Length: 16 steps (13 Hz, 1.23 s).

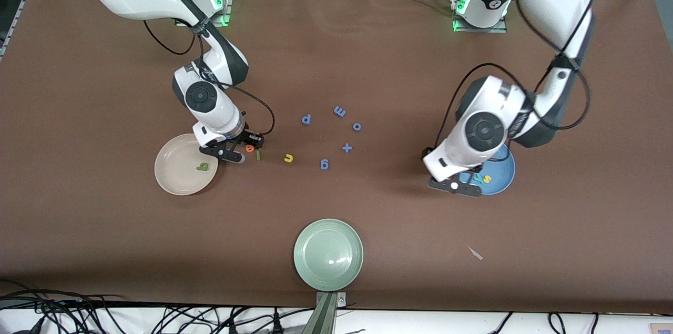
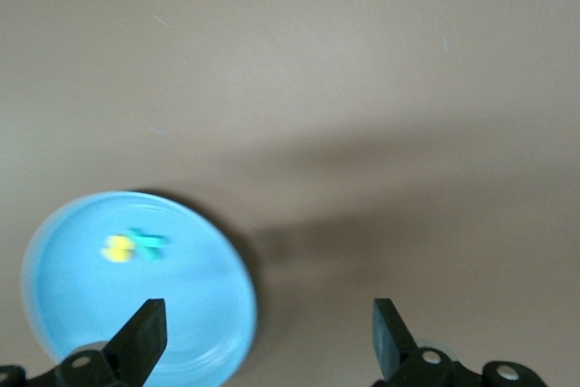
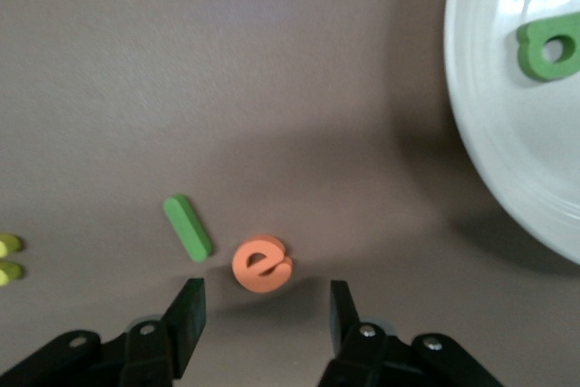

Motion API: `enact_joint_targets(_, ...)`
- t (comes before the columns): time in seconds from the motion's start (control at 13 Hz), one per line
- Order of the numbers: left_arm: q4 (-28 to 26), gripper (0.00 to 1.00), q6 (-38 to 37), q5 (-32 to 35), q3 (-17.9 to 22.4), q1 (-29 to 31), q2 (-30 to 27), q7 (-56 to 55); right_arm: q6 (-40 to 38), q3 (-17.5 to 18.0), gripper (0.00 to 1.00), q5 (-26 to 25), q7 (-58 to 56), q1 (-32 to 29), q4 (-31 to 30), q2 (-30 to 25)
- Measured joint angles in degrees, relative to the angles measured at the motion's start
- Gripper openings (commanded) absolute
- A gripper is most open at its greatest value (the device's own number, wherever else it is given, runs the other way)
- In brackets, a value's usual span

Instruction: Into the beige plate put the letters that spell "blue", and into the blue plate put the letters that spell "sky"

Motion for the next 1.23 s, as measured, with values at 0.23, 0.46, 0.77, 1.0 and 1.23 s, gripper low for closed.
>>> enact_joint_targets(0.23, 0.6, 1.0, -5.5, 0.0, 0.0, 3.7, -9.9, 0.0, 1.1, 0.0, 0.63, -0.3, 0.0, 0.0, -1.1, 0.2)
enact_joint_targets(0.46, 0.6, 1.0, -15.4, -4.6, 0.5, 8.3, -20.6, 4.4, 2.9, 0.0, 0.63, -1.6, 0.0, 0.0, -1.9, 0.5)
enact_joint_targets(0.77, -5.5, 1.0, -20.2, -7.4, 10.7, 5.6, -30.1, 11.8, 3.8, -0.2, 0.63, -4.6, 0.0, 0.0, -2.0, 0.7)
enact_joint_targets(1.0, -9.0, 1.0, -19.8, -12.1, 15.3, 2.4, -31.6, 12.2, 4.8, -0.8, 0.58, -6.4, 0.0, 0.0, -2.0, 0.7)
enact_joint_targets(1.23, -9.4, 1.0, -19.4, -13.4, 15.8, 2.4, -32.5, 12.2, 5.0, -0.9, 0.48, -6.6, 0.0, -0.1, -2.0, 0.7)
